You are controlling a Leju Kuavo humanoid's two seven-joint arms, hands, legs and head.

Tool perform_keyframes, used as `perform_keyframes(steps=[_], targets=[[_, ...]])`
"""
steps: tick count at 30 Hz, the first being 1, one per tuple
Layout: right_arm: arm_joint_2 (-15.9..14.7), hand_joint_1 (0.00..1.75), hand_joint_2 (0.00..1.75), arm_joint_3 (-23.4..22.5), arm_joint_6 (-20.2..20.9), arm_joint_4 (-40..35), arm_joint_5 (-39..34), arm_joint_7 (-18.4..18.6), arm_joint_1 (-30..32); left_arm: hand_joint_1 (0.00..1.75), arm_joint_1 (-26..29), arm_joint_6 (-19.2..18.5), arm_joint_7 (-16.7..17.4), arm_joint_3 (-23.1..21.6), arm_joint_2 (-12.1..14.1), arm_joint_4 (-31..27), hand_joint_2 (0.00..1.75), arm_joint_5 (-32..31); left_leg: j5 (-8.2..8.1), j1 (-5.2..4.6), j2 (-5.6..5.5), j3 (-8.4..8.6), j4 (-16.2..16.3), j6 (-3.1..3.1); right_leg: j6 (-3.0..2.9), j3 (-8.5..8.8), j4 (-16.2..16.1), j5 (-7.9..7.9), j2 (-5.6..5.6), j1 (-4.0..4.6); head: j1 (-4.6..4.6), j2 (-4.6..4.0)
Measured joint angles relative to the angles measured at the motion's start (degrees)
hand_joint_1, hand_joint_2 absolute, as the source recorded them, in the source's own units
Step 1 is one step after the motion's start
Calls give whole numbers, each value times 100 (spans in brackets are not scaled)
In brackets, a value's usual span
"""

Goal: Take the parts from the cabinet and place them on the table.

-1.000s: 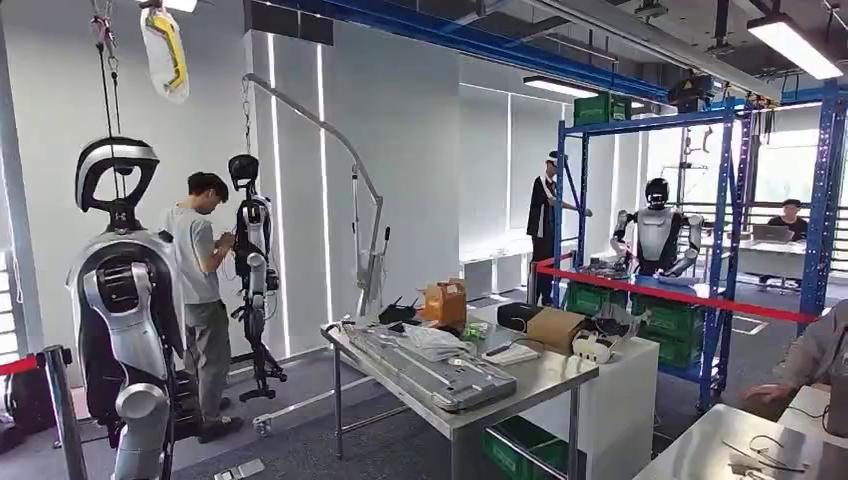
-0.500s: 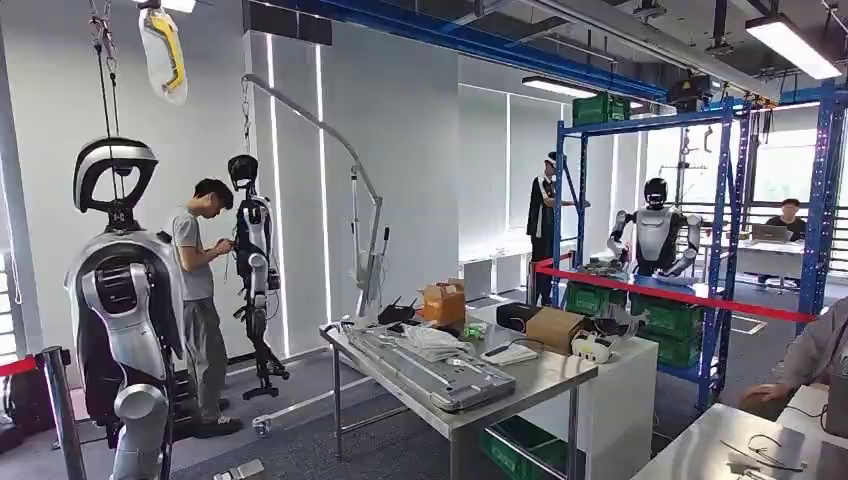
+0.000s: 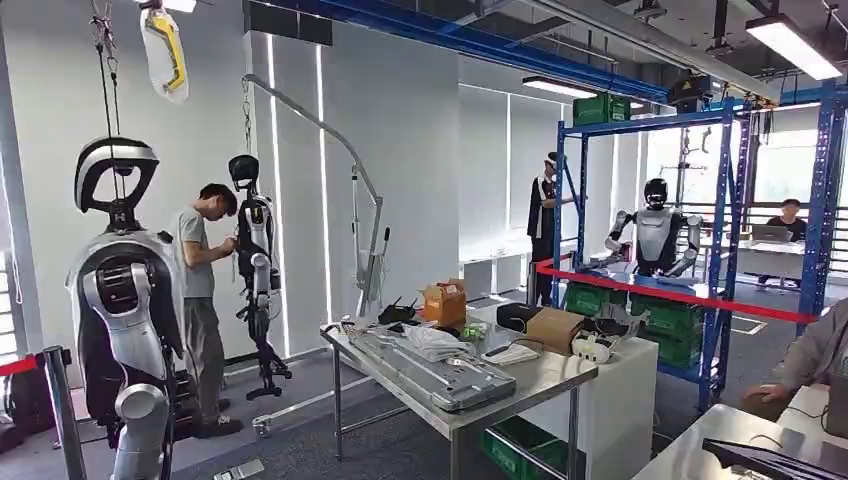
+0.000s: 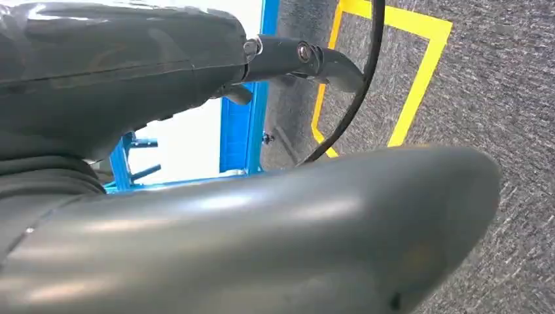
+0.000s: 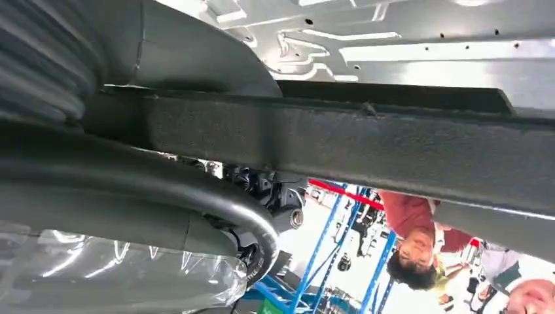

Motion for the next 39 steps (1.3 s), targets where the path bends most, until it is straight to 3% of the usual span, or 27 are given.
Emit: perform_keyframes(steps=[3,5,6,7,9,11,12,13,15,16,17,18,21,22,23,26,27,28,29,31,32,33,34,35,39], targets=[[0,175,175,0,-9,0,17,-20,5,0,0,-2,2,-2,0,0,0,0,-6,-5,2,-6,6,15,11,0,1,7,0,-3,4,0],[0,175,175,-2,-35,0,35,-28,2,0,-6,-2,7,-4,-2,0,0,-7,15,-19,6,0,-18,47,52,13,-45,34,3,-7,2,0],[-13,175,175,-9,-48,0,50,-28,18,0,-12,-2,11,-9,-24,0,0,-11,80,33,31,63,-144,106,75,32,-75,37,14,27,0,0],[-18,175,175,-13,-68,0,57,-35,35,0,-24,-2,15,-20,-44,0,0,-20,138,61,60,123,-262,103,78,19,-46,-6,17,1,-4,0],[-46,175,175,-20,-107,4,57,-35,34,0,-45,-7,26,-39,-55,0,0,-48,168,79,75,139,-311,135,101,-284,540,-324,30,-7,-11,0],[-63,175,175,-20,-111,22,57,-35,105,0,-56,-7,26,-48,-68,0,0,-50,163,104,92,144,-310,129,154,-746,1393,-598,32,-64,-18,0],[-70,175,175,-20,-114,35,57,-33,154,0,-56,-7,26,-50,-74,0,0,-52,150,130,107,146,-306,107,194,-867,1545,-559,31,-100,-22,0],[-77,175,175,-20,-116,46,57,-33,195,0,-55,-13,31,-52,-83,0,0,-61,134,164,117,156,-298,77,248,-829,1416,-398,31,-146,-24,0],[-79,175,175,-20,-127,57,59,-28,238,0,-55,-13,44,-66,-107,0,0,-68,65,256,145,162,-224,-37,378,-457,554,123,-4,-251,-33,0],[-79,175,175,-20,-140,59,61,-28,264,0,-55,-11,65,-79,-107,0,0,-76,5,274,153,152,-146,-124,457,-237,73,349,-110,-314,-42,0],[-70,175,175,-22,-179,92,68,-33,293,0,-53,2,92,-85,-68,-13,0,-87,-46,224,157,122,-91,-206,554,-198,36,172,-192,-231,-42,-4],[-61,175,175,-26,-214,89,59,-37,295,0,-61,0,131,-92,-94,-7,0,-105,-71,231,169,116,-37,-244,397,-199,51,155,-142,-215,-51,0],[-57,175,175,-28,-236,96,61,-41,475,0,-46,0,138,-116,-90,-2,0,-125,-85,255,217,146,-64,-267,270,-241,149,107,-59,-202,-39,-2],[-48,175,175,-33,-243,94,61,-44,476,0,-53,-2,138,-138,-90,-2,0,-138,-156,282,173,157,-25,-288,207,-231,151,91,-29,-201,-33,9],[-42,175,175,-42,-267,94,68,-30,471,0,-69,0,155,-144,-87,-2,0,-153,-296,288,44,62,191,-260,169,-221,151,86,-11,-194,-39,2],[61,175,175,-81,-352,94,76,-6,523,0,-64,-2,225,-155,-81,-2,0,-179,-783,189,-61,-645,1559,-197,79,-191,150,58,76,-132,-18,2],[102,175,175,-87,-363,94,78,0,578,0,-60,-2,232,-157,-70,-2,0,-190,-791,143,-72,-834,1828,-167,51,-187,150,53,115,-102,-22,-2],[164,175,175,-98,-373,94,83,0,630,0,-63,-2,229,-162,-59,-2,0,-201,-685,95,-84,-883,1797,-111,27,-175,150,46,153,-70,-24,0],[206,175,175,-116,-396,94,83,0,676,0,-73,-2,229,-175,-55,-2,0,-208,-465,43,-105,-813,1505,-32,20,-168,149,41,190,-54,-22,2],[260,175,175,-131,-420,94,112,-2,730,0,-93,-11,227,-192,-46,-4,0,-219,53,-69,-161,-447,532,141,17,-158,147,39,244,-36,-24,-2],[286,175,175,-136,-426,94,133,-15,763,0,-102,-13,221,-201,-29,-4,0,-223,118,-126,-221,-308,186,235,18,-155,146,39,253,-41,-26,0],[304,175,175,-142,-442,96,151,-20,796,0,-109,-18,216,-219,-26,-2,0,-225,120,-124,-191,-283,140,225,25,-171,144,41,276,10,-35,0],[306,175,175,-146,-441,96,155,-26,830,0,-115,-17,216,-230,-24,-4,0,-234,125,-123,-172,-279,128,206,34,-173,131,47,274,-13,-40,2],[328,175,175,-151,-444,94,153,-35,856,0,-120,-17,216,-232,-26,-2,0,-236,141,-115,-173,-277,96,99,5,-174,148,33,271,4,-50,0],[352,175,175,-157,-446,94,322,-22,869,0,-135,-17,197,-251,-24,-4,0,-256,150,-122,-217,-286,101,99,20,-147,107,47,233,-6,-52,0]])
